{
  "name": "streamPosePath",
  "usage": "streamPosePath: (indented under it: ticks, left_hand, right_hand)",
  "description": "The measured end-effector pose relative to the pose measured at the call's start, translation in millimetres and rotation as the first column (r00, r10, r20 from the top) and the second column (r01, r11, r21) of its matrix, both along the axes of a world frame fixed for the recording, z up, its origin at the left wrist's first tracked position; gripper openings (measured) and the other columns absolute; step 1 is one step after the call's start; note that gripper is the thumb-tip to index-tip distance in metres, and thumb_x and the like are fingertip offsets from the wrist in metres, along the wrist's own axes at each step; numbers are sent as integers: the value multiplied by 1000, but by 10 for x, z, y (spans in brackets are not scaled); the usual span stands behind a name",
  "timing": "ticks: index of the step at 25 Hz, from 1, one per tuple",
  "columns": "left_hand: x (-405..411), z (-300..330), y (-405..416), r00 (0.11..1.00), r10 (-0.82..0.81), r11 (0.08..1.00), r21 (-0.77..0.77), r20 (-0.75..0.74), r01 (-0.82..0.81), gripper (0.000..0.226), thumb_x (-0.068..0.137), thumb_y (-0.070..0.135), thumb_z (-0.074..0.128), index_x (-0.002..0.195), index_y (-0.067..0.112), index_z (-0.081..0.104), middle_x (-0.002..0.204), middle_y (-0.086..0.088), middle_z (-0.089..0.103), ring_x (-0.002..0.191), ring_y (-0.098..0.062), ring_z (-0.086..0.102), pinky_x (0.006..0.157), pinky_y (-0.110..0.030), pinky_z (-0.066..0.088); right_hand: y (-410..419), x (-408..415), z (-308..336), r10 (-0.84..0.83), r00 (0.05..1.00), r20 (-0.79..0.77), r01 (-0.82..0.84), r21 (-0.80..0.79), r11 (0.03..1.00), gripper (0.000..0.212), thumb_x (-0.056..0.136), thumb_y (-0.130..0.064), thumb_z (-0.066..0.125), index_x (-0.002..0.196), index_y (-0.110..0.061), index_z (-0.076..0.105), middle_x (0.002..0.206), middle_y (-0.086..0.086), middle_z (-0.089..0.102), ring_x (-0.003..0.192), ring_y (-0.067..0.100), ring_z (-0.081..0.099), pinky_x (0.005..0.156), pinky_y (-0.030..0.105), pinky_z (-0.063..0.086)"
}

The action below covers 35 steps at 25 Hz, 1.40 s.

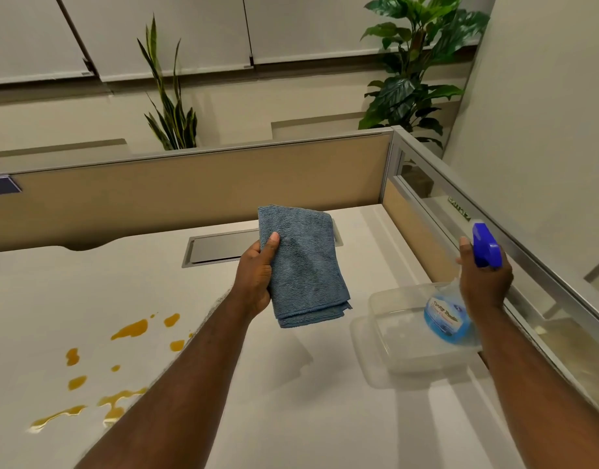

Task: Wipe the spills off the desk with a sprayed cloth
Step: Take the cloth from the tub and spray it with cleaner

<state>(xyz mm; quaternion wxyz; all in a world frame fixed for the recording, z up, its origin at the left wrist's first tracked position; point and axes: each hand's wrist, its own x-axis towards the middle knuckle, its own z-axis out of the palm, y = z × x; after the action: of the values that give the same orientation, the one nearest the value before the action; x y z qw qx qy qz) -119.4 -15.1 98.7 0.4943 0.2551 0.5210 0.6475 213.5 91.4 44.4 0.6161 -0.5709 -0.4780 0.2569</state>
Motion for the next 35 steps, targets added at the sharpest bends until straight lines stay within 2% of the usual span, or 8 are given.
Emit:
streamPosePath:
  ticks: [2,4,7,12,16,21,28,35]
  left_hand:
    - [15,9,8,1000,7,1000,7,-1,-7,26,94,34,56,109,14,64,108,-7,72,98,-26,69,74,-38,58]
    - [33,28,30,1000,8,1000,16,-2,-8,25,95,34,56,109,15,64,108,-7,73,99,-26,69,74,-38,58]
    - [48,108,84,1000,12,999,52,7,-13,27,95,33,57,112,14,64,109,-7,73,100,-26,70,75,-38,58]
    - [97,321,215,1000,22,989,148,-6,-21,19,96,29,56,109,17,63,106,-3,74,96,-21,71,78,-39,58]
    - [115,443,318,999,22,979,201,-29,-16,24,96,27,55,116,16,61,115,-7,71,104,-26,68,85,-45,57]
    - [71,499,363,997,46,968,251,-56,-31,31,97,26,54,123,11,58,120,-13,68,108,-31,66,87,-49,55]
    - [-28,562,281,994,86,965,255,-69,-66,27,98,27,51,122,16,57,119,-9,68,104,-27,68,80,-42,59]
    - [-150,579,242,991,95,961,268,-89,-68,26,98,29,49,122,19,57,121,-7,67,106,-26,67,82,-43,58]
  right_hand:
    - [15,17,24,52,998,26,-52,-3,999,42,91,-37,60,120,-7,53,102,22,68,86,17,69,65,6,50]
    - [-13,-8,73,81,994,75,-83,28,996,40,92,-34,59,120,-6,53,98,22,68,76,5,67,63,1,48]
    - [-119,-154,209,142,978,152,-156,86,984,44,89,-41,57,116,-6,55,88,23,67,73,16,68,63,4,51]
    - [-341,-604,631,353,889,291,-404,139,904,63,84,-64,47,107,-7,63,74,15,68,65,11,65,57,11,52]
    - [-520,-1057,926,453,850,270,-513,224,829,28,86,-51,55,103,-33,67,72,11,70,49,20,59,54,35,54]
    - [-640,-1590,1017,463,872,158,-485,158,860,51,83,-59,54,93,-10,65,68,16,68,46,23,61,52,50,53]
    - [-714,-2004,968,387,854,348,-444,100,891,38,90,-54,51,88,-17,63,64,6,65,59,26,60,57,44,54]
    - [-743,-2136,900,346,902,259,-388,132,912,38,86,-61,45,86,-25,58,63,2,63,56,25,62,54,44,56]
